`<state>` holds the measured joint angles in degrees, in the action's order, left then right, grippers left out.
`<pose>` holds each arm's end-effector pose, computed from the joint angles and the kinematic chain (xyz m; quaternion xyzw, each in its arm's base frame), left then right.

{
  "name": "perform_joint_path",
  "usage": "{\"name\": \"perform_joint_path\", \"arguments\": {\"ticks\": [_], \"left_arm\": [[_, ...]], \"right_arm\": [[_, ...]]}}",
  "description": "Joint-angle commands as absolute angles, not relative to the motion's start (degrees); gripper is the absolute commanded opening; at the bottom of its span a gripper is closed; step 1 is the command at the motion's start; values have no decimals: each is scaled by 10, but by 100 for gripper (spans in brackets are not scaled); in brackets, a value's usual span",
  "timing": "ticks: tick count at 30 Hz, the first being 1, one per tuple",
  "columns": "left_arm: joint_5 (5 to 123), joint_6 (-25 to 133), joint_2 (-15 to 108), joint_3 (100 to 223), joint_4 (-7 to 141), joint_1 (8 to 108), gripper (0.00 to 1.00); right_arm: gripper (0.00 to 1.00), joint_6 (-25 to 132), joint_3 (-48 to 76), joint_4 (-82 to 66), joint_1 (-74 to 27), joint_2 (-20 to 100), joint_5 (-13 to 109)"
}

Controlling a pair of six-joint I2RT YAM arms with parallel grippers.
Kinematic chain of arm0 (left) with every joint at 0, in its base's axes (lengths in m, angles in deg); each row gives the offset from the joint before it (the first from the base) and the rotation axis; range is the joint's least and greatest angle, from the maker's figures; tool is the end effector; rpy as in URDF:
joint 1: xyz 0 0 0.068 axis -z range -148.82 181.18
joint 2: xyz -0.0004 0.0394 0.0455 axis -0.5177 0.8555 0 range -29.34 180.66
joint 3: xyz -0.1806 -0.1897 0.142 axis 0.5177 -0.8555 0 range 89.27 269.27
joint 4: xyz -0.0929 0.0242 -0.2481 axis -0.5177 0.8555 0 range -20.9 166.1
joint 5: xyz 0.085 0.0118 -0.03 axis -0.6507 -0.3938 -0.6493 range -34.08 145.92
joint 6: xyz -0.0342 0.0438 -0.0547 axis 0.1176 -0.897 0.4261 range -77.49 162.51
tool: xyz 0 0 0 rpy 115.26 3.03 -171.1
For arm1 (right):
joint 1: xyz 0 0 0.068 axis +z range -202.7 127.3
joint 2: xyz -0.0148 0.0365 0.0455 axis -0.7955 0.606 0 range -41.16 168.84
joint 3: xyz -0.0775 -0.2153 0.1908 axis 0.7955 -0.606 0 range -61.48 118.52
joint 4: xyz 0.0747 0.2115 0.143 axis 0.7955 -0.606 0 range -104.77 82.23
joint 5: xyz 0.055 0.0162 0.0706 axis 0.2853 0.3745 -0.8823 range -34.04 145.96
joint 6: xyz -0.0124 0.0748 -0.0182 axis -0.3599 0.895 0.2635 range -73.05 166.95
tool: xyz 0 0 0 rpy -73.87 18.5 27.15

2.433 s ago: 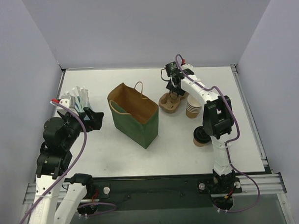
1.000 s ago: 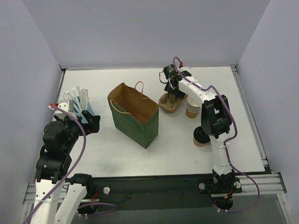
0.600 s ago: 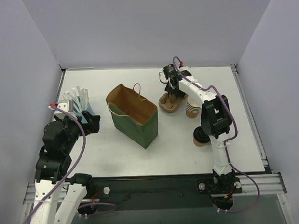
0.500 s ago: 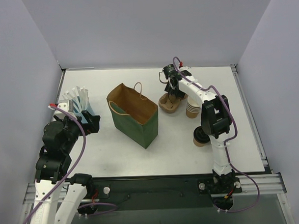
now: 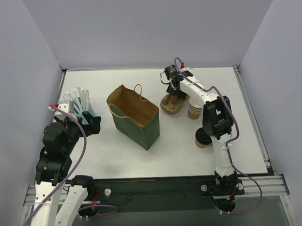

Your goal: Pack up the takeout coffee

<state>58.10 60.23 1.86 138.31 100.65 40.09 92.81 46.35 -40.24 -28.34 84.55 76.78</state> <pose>0.1262 -0.0223 0.3639 -0.0487 0.7849 -0.1567 0.5975 0.4949 0.1979 0.2243 0.2328 0.8976 0.0528 0.3706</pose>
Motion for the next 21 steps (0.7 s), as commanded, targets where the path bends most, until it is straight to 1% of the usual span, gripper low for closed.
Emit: {"name": "perform_joint_path", "arguments": {"ticks": [1,3,6,7,10,21], "left_arm": [[580,597,19,1410,999,401,97],[580,598,19,1411,998,401,97],[580,599,20,1410,997,401,97],[581,599,20,1410,998,401,97],[581,601,19,1409,998,401,97],[591,611,15,1398,999,401,97]], "right_arm": [[51,930,485,-431,-284,860,787],[50,930,485,-431,-284,863,787],[46,932,484,-430,-285,864,788],[42,931,484,-431,-285,863,789],[36,928,483,-431,-285,858,792],[34,919,481,-431,-286,815,804]]}}
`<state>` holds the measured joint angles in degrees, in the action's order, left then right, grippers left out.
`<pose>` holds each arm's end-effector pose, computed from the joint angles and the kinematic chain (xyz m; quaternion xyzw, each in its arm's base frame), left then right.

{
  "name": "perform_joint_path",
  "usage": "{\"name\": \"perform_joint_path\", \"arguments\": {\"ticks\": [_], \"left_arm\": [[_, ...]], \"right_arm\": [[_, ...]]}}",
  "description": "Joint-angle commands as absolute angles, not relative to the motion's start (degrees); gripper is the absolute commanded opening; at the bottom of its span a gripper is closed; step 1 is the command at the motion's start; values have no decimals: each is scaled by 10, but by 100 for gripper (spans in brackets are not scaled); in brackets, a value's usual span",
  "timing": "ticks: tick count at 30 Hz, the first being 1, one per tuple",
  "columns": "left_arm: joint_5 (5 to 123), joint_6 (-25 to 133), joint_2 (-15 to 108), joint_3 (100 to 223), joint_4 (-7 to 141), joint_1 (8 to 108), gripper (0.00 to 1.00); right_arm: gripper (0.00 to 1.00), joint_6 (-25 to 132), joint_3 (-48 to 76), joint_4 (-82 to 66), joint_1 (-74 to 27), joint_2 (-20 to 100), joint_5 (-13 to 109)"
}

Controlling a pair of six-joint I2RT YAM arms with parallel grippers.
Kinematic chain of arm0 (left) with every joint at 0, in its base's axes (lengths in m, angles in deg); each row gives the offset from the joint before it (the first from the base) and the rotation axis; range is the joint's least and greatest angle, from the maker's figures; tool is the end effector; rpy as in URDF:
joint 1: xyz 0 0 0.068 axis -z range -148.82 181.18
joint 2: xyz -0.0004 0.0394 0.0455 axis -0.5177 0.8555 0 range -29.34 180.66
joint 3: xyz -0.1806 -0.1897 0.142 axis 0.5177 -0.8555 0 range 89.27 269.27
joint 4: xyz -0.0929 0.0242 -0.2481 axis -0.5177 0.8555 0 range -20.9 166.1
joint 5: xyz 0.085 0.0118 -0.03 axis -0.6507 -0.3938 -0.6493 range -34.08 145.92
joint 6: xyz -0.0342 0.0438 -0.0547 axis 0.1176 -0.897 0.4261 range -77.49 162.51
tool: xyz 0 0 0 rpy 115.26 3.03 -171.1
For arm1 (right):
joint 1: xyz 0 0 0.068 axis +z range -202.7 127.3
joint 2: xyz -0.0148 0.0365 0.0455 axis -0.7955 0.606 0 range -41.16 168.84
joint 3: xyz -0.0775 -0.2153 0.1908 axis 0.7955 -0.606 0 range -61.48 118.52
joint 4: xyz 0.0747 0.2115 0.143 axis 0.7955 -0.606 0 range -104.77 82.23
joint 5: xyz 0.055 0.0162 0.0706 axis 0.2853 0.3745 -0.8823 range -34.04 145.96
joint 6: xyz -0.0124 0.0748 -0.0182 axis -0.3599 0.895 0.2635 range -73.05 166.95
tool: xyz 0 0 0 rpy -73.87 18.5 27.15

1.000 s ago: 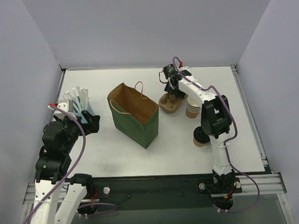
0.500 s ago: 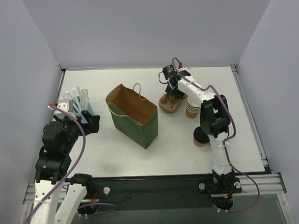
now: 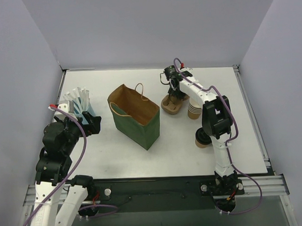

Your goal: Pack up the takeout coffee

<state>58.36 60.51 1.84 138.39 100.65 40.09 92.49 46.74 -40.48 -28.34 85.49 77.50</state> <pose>0.1259 -0.0226 0.3645 -0.0491 0.7843 -0.1601 0.5973 0.4970 0.1980 0.2181 0.2314 0.8992 0.0428 0.3688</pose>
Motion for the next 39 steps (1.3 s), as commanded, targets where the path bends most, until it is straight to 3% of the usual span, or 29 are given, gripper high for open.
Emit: {"name": "perform_joint_path", "arguments": {"ticks": [1,23,34,39], "left_arm": [[591,612,13,1398,999,401,97],[589,610,14,1407,1010,401,97],[592,621,37,1428,1033,401,97],[564,678,55,1453,1040,401,88]], "right_arm": [[34,919,480,-431,-286,813,804],[35,892,506,-430,-280,797,808],[35,757,506,-394,-274,685,765],[34,709,489,-393,-260,600,741]]}}
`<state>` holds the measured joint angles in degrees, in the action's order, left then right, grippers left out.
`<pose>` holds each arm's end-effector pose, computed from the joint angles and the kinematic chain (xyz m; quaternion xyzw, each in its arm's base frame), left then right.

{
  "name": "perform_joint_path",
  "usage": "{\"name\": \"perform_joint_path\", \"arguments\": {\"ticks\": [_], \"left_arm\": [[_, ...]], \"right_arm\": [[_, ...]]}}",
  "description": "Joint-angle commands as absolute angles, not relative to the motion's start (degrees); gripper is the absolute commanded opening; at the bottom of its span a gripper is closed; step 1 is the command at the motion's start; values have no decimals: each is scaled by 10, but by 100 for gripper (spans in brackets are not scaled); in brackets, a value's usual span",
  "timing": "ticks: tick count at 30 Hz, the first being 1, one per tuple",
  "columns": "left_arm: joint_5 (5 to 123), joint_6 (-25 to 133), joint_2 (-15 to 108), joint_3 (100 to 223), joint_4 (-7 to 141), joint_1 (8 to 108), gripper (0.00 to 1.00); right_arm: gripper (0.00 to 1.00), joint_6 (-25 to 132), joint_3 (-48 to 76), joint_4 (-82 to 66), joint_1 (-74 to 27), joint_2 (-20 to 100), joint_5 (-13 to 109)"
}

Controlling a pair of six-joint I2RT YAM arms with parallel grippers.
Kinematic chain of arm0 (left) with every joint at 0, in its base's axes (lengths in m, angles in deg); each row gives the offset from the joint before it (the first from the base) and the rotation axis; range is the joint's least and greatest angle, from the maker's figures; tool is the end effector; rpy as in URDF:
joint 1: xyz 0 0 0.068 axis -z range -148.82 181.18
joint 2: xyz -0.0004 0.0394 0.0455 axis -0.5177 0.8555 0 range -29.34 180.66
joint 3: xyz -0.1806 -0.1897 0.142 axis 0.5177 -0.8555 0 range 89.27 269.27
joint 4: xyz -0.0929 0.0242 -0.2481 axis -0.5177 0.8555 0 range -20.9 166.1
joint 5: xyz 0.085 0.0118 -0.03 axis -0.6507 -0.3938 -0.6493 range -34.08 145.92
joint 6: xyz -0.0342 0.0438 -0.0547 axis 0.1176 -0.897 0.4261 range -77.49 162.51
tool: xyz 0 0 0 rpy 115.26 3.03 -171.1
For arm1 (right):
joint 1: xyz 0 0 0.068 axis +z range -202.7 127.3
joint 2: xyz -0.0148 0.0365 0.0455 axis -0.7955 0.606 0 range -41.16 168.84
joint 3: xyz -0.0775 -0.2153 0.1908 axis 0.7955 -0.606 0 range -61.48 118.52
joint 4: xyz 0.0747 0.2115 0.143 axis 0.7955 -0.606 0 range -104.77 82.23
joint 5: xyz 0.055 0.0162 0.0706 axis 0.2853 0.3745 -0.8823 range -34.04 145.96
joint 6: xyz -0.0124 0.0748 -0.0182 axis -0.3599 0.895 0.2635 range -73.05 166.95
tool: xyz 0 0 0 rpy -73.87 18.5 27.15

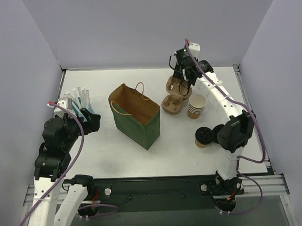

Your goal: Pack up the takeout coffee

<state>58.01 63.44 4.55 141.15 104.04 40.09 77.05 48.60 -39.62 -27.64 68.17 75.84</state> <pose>0.1310 -0.0230 0.3683 -0.0733 0.8002 -0.1673 0.5712 0.4464 0.1836 0.3797 0.1225 0.8532 0.0910 0.4988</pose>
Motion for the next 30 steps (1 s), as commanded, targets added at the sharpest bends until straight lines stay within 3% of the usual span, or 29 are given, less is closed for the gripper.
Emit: {"name": "perform_joint_path", "arguments": {"ticks": [1,13,19,30], "left_arm": [[564,683,56,1457,1042,401,88],[579,702,212,1565,1025,401,81],[581,800,259,1573,991,402,76],[607,933,248,1555,943,414,75]], "right_arm": [[34,698,487,-392,-251,587,724],[35,611,418,-320,-160,385,628],[33,571,347,-231,-139,312,564],[33,542,310,-172,-96,307,499]]}}
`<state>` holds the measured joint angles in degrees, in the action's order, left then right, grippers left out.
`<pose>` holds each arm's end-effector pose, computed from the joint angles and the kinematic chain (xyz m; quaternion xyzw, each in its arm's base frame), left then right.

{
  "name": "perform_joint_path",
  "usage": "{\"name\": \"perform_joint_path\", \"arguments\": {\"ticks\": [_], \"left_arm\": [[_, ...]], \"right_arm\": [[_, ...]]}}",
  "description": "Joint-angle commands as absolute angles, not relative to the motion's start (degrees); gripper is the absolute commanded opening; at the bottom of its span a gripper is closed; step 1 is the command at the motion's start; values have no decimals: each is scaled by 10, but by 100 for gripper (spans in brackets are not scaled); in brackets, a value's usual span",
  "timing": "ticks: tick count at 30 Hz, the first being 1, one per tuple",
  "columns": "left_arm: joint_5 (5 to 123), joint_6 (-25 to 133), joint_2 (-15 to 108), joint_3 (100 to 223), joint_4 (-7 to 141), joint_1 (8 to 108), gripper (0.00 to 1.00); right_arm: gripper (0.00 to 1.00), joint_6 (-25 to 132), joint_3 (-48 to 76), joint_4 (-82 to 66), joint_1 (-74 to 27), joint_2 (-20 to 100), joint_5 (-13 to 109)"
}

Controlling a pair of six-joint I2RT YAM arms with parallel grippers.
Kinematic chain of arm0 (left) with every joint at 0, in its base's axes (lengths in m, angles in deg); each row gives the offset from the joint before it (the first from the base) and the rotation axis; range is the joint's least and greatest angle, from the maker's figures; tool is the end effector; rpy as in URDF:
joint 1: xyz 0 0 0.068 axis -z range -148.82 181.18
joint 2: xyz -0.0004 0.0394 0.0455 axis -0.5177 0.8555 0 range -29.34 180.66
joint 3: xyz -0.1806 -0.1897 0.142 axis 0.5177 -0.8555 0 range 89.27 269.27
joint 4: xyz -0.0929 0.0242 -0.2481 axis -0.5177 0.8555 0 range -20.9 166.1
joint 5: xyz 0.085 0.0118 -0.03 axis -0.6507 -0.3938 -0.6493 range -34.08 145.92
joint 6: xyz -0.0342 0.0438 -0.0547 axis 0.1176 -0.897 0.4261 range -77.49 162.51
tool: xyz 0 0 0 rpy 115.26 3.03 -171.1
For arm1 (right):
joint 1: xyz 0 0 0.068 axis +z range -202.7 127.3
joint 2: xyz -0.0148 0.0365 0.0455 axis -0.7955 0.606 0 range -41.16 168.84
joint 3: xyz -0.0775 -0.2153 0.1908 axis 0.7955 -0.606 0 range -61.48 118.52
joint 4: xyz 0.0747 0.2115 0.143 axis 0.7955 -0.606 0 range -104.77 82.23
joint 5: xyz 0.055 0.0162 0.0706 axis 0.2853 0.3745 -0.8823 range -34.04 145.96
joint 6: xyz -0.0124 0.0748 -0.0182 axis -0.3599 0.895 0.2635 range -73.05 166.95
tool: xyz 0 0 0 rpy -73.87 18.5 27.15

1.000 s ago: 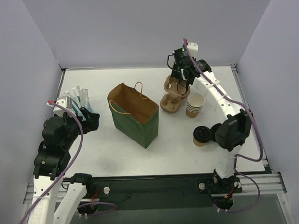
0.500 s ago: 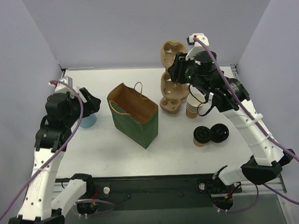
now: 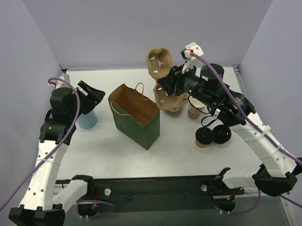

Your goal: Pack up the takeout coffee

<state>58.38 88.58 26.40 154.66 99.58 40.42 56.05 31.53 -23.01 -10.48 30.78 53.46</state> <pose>0.2211 -0.0389 0.4041 -0.2484 0.7848 -0.2790 0.4945 0.2067 0.1913 0.5491 -0.2065 0.6377 0.3345 0.6624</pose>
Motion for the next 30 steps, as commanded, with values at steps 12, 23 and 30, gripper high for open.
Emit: {"name": "perform_joint_path", "arguments": {"ticks": [12,23,30], "left_arm": [[515,990,300,1633,1087,500,78],[476,1022,326,1664,1176,500,74],[492,1013,350,1656,1149,501,67]], "right_arm": [[32,623,344,-167,-94,293,418],[29,634,327,-163,-50,281,468],[29,608,319,-162,11,312,519]]}}
